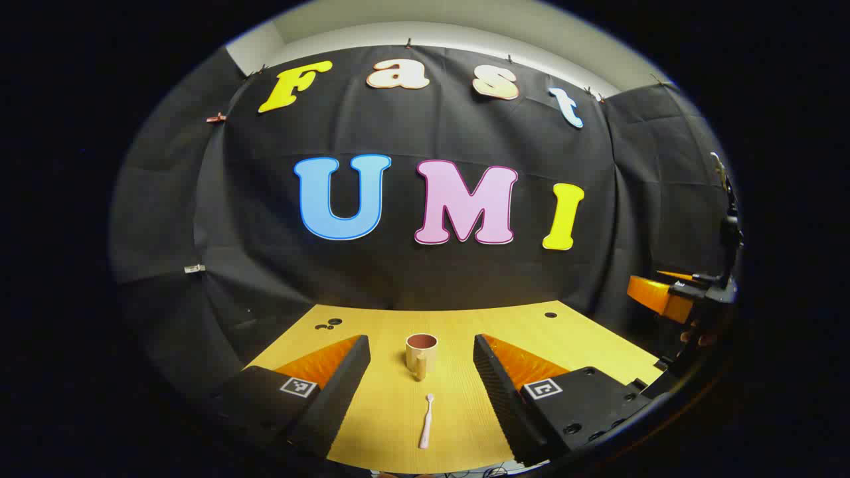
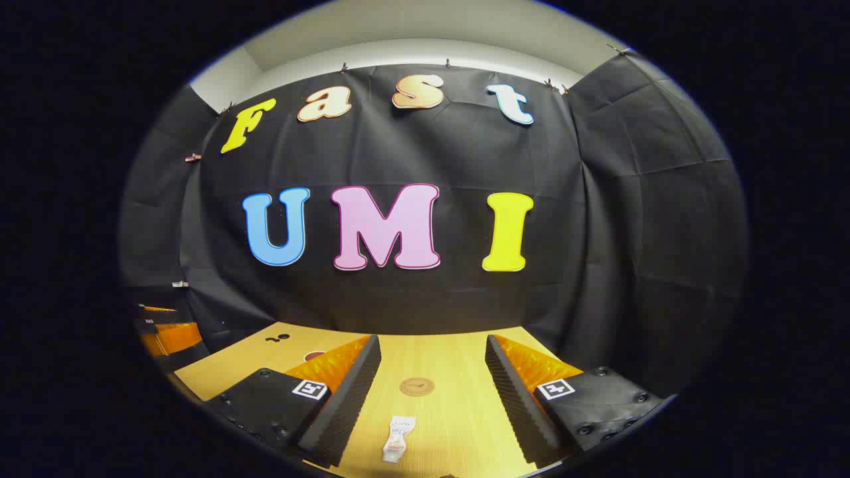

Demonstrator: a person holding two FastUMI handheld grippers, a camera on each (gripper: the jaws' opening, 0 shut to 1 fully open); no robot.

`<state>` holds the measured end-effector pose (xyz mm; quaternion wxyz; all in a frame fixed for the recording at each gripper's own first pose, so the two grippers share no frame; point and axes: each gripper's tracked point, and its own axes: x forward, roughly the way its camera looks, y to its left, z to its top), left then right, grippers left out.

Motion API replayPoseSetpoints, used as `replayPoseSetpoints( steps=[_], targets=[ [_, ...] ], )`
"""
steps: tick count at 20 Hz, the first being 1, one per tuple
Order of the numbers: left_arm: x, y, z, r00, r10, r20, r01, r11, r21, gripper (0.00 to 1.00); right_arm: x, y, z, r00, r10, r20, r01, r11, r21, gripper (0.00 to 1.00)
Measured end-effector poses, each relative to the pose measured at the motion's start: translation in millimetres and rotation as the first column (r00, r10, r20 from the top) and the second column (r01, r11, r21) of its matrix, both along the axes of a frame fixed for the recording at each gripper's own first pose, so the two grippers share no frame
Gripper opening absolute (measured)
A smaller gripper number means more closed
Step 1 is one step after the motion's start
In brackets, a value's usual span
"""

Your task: Put the toothbrush and toothpaste on the desktop into the cup, then pick up the cup and place it on the coaster on the desktop.

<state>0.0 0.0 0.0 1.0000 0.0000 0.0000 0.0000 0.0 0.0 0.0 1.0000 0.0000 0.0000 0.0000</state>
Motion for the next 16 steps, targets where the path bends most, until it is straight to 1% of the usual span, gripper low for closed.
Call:
replayPoseSetpoints(
  steps=[1,2,3,4,5,6,7,9,10,11,16],
  targets=[
    [1.3,-1.3,0.3,1.000,-0.003,0.005,0.003,1.000,0.008,0.97,2.1,-0.7,-2.2,1.000,0.000,0.000,0.000,1.000,0.003,0.97],
    [3.0,-2.6,1.4,1.000,-0.009,0.007,0.009,1.000,0.009,0.97,2.9,-0.2,-4.1,1.000,0.001,-0.004,-0.001,1.000,0.007,1.00],
    [4.3,-4.1,-0.7,1.000,-0.013,0.006,0.013,1.000,0.007,0.97,5.3,-0.8,-7.5,1.000,-0.004,-0.013,0.004,1.000,0.008,1.00],
    [5.7,-4.9,-1.1,1.000,-0.014,0.003,0.014,1.000,0.003,0.97,5.6,-1.2,-10.2,1.000,-0.010,-0.027,0.010,1.000,0.009,0.98],
    [8.2,-5.6,-3.4,1.000,-0.018,-0.001,0.018,1.000,-0.004,0.97,5.6,-0.5,-13.9,0.999,-0.011,-0.037,0.012,1.000,0.013,0.98],
    [9.9,-6.7,-5.6,1.000,-0.021,-0.010,0.021,1.000,-0.013,0.97,5.1,0.7,-12.8,0.999,-0.008,-0.032,0.009,1.000,0.014,1.00],
    [11.5,-7.6,-10.5,1.000,-0.020,-0.021,0.019,1.000,-0.022,0.97,6.8,1.3,-10.9,1.000,-0.008,-0.024,0.008,1.000,0.005,0.97],
    [14.4,-7.8,-15.0,0.999,-0.018,-0.036,0.016,0.999,-0.034,0.97,7.7,2.9,-14.9,1.000,-0.001,-0.027,0.000,1.000,-0.022,0.98],
    [15.8,-7.0,-16.1,0.999,-0.015,-0.041,0.013,0.999,-0.038,0.97,8.7,5.0,-14.3,1.000,0.008,-0.027,-0.009,1.000,-0.030,1.00],
    [17.6,-7.1,-19.9,0.999,-0.014,-0.048,0.012,0.999,-0.043,0.97,10.0,7.9,-14.6,0.999,0.017,-0.027,-0.018,0.999,-0.035,0.98],
    [24.0,-2.6,-24.2,0.998,-0.001,-0.062,-0.002,0.999,-0.051,0.97,18.7,13.8,-21.7,0.998,0.036,-0.049,-0.038,0.999,-0.029,0.97]
  ],
)
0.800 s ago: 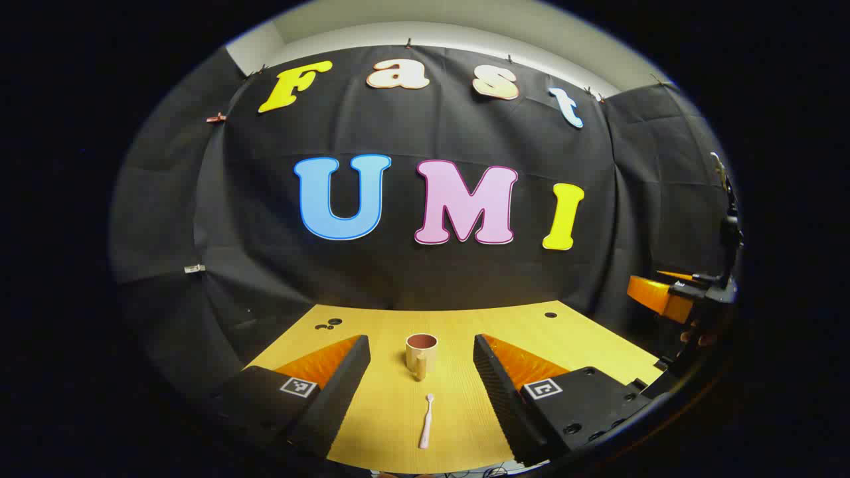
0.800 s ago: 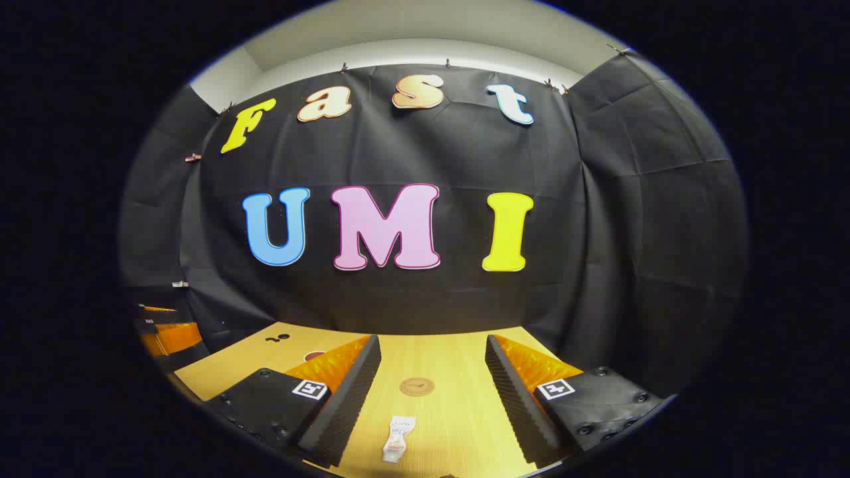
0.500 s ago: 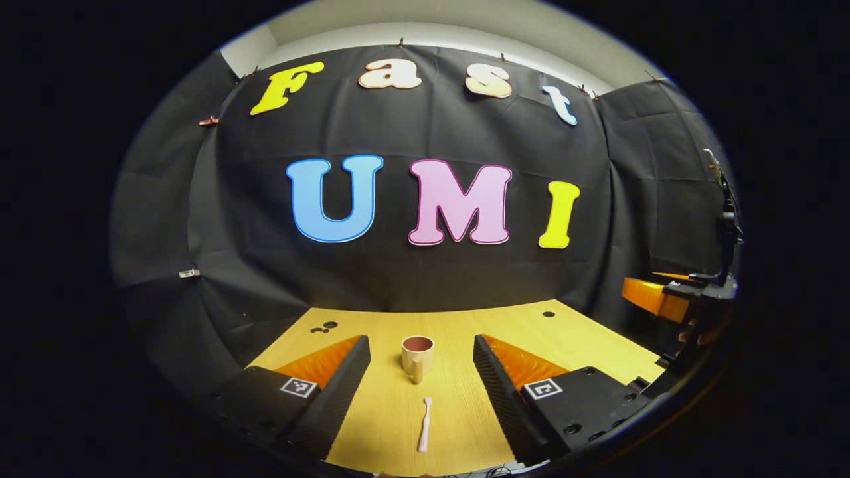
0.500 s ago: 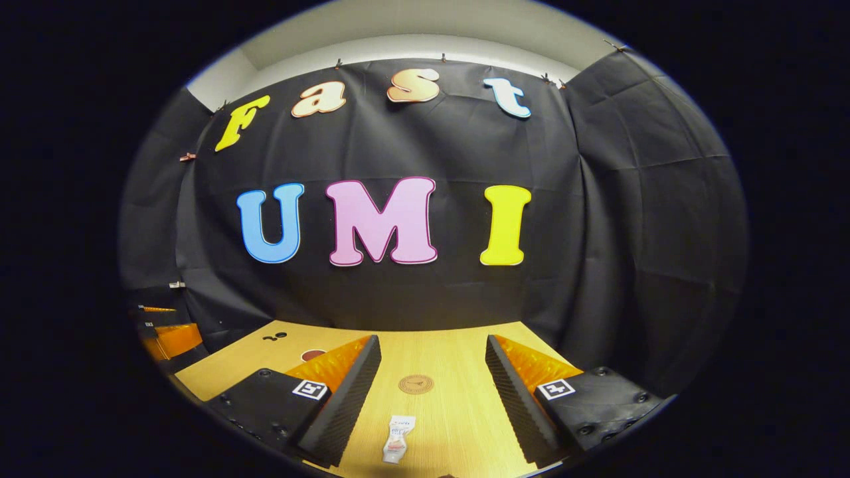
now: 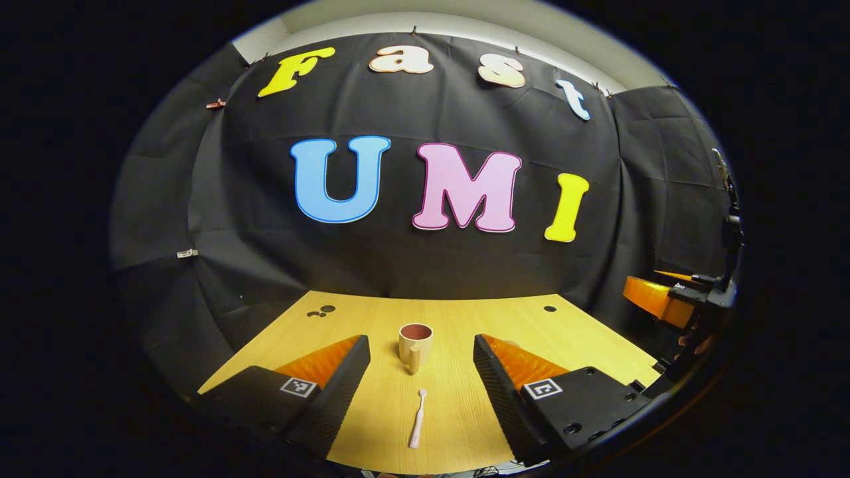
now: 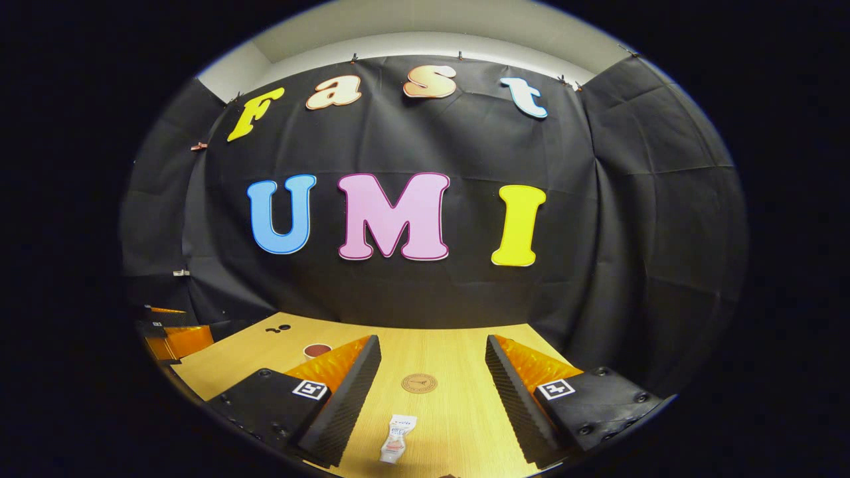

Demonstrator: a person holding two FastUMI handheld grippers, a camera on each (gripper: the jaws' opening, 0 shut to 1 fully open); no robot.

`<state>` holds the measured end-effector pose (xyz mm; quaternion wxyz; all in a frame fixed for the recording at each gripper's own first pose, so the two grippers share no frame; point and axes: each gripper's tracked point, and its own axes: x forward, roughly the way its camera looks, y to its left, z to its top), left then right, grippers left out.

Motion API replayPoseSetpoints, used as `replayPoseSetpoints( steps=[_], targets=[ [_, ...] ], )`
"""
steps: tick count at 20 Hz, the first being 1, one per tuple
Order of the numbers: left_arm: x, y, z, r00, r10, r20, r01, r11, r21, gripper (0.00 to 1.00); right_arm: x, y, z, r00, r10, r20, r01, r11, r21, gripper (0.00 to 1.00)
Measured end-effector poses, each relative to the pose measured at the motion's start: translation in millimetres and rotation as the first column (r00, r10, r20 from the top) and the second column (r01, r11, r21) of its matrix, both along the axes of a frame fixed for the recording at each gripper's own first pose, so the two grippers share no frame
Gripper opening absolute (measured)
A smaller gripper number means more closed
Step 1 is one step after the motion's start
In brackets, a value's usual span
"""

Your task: Put the toothbrush and toothpaste on the desktop into the cup, then pick up the cup and place it on the coaster on the desktop.

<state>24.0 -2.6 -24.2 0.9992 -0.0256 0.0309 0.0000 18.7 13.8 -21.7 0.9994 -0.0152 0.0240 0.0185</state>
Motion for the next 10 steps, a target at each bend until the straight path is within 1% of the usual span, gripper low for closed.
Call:
replayPoseSetpoints(
  steps=[3,5,7,10],
  targets=[
    [2.3,3.5,-4.6,1.000,0.008,-0.009,-0.008,1.000,-0.004,0.97,7.1,2.5,-6.4,1.000,0.003,-0.023,-0.003,1.000,-0.001,0.98],
    [2.6,5.7,-8.7,1.000,0.017,-0.018,-0.017,1.000,-0.004,0.97,13.2,5.4,-16.6,0.998,0.007,-0.057,-0.008,1.000,-0.006,0.98],
    [4.5,9.8,-18.0,0.999,0.033,-0.039,-0.033,0.999,0.001,0.97,20.8,9.8,-28.4,0.995,0.011,-0.103,-0.012,1.000,-0.008,0.98],
    [3.9,13.2,-31.1,0.996,0.057,-0.072,-0.057,0.998,0.001,0.97,31.9,7.3,-57.1,0.979,-0.019,-0.205,0.020,1.000,0.004,0.98]
  ],
)
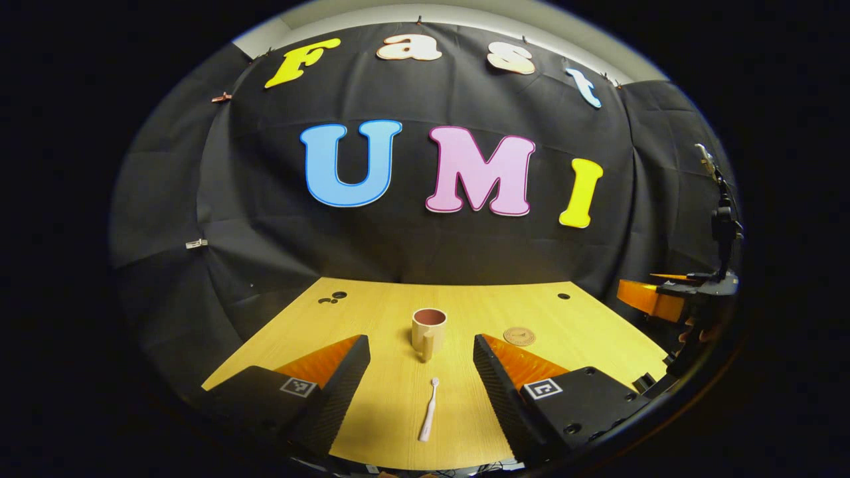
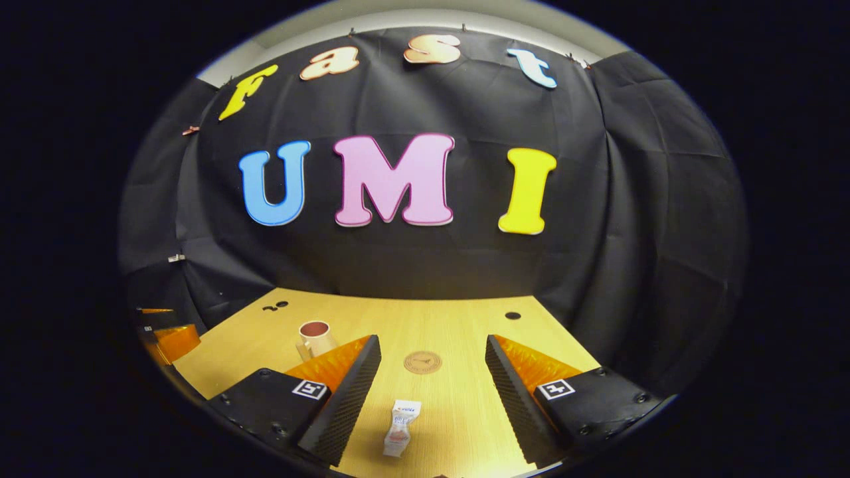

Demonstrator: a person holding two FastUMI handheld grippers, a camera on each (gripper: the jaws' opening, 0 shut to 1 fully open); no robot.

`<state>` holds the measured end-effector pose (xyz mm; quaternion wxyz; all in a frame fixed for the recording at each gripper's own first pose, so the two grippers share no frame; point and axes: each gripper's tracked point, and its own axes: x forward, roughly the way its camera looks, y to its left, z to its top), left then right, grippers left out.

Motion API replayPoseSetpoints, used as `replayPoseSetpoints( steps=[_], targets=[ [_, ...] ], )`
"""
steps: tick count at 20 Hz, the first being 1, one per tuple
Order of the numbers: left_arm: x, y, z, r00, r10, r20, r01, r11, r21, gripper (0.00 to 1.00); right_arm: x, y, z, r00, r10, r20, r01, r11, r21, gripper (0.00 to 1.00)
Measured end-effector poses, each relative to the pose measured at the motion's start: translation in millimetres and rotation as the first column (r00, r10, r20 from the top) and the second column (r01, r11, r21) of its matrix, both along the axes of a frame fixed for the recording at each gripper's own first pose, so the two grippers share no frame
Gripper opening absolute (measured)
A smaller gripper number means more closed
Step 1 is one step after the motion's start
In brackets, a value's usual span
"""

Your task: Put the toothbrush and toothpaste on the desktop into the cup, then pick up the cup and place it on the coaster on the desktop.

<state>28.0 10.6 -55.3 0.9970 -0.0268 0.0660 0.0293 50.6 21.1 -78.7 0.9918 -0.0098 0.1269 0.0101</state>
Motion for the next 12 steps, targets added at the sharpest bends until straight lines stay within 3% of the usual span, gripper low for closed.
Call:
replayPoseSetpoints(
  steps=[7,12],
  targets=[
    [-5.0,8.8,-43.1,0.993,0.078,-0.090,-0.081,0.996,-0.039,0.98,26.6,15.5,-70.4,0.982,0.013,-0.189,-0.010,1.000,0.016,0.98],
    [-11.9,10.7,-76.9,0.981,0.115,-0.157,-0.119,0.993,-0.014,0.98,32.4,28.3,-133.9,0.936,0.043,-0.348,-0.040,0.999,0.017,0.98]
  ],
)
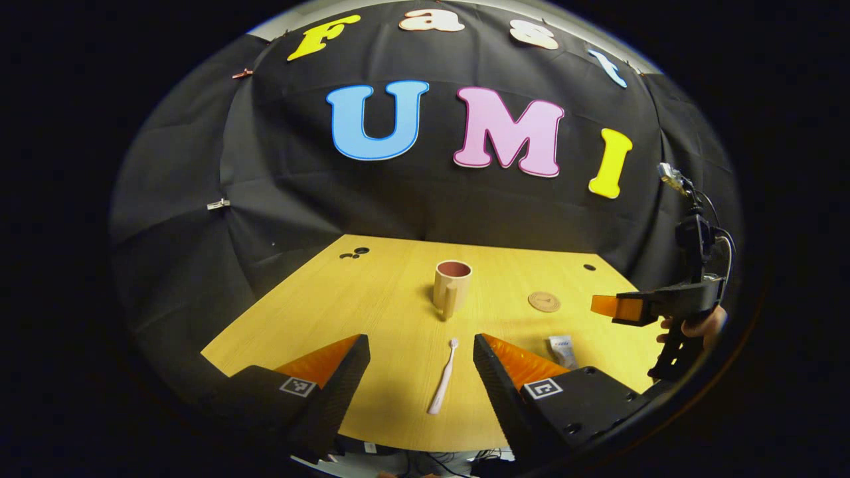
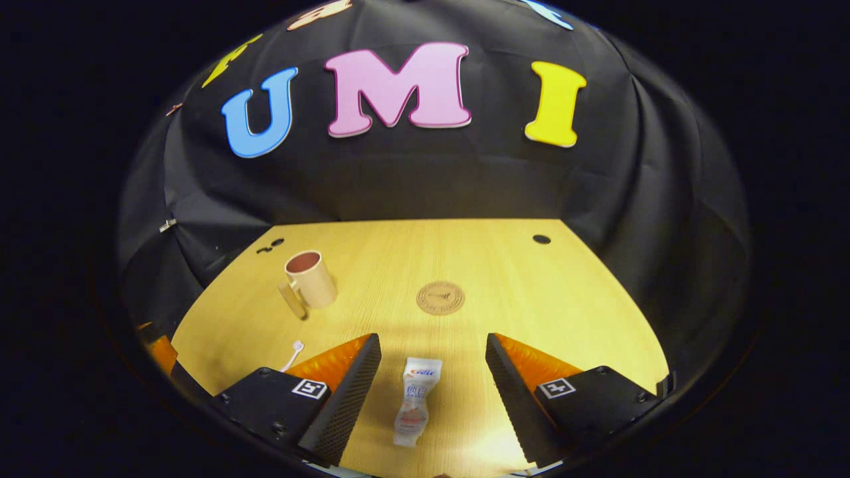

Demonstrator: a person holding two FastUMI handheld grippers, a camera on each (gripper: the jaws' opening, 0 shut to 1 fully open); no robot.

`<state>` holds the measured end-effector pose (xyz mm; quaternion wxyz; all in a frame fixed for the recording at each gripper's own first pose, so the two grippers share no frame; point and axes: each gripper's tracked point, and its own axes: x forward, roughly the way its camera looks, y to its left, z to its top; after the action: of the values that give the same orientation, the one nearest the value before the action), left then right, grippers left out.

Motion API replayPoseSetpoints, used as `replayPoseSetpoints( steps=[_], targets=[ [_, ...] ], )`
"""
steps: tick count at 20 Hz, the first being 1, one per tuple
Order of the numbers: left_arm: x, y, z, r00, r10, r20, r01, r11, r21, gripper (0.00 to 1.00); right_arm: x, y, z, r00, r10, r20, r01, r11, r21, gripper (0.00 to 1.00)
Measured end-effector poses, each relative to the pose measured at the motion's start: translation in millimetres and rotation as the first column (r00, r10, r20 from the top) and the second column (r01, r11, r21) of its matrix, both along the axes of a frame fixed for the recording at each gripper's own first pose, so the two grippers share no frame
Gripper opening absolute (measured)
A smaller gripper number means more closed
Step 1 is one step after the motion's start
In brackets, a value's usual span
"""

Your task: Put the toothbrush and toothpaste on the desktop into the cup, then pick up the cup and place it on the coaster on the desktop.

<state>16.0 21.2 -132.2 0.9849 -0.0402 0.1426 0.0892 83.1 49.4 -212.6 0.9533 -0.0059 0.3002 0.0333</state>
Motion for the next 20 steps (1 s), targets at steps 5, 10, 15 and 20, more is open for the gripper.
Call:
replayPoseSetpoints(
  steps=[5,10,15,20],
  targets=[
    [-3.6,-2.3,-29.1,0.998,0.023,-0.063,-0.024,1.000,-0.014,0.98,-2.9,-1.6,-62.2,0.988,0.017,-0.152,-0.025,0.998,-0.050,0.98],
    [-1.3,-2.9,-40.1,0.994,0.045,-0.096,-0.050,0.998,-0.048,0.98,-12.7,1.2,-105.5,0.959,-0.003,-0.282,-0.019,0.997,-0.073,0.98],
    [2.9,-6.6,-42.7,0.993,0.027,-0.111,-0.030,0.999,-0.020,0.98,-20.3,1.9,-131.7,0.940,0.002,-0.341,-0.046,0.992,-0.121,0.98],
    [4.9,-11.8,-38.3,0.993,-0.004,-0.115,0.011,0.998,0.063,0.98,-25.0,10.6,-138.2,0.928,0.020,-0.373,-0.051,0.996,-0.073,0.88]
  ],
)
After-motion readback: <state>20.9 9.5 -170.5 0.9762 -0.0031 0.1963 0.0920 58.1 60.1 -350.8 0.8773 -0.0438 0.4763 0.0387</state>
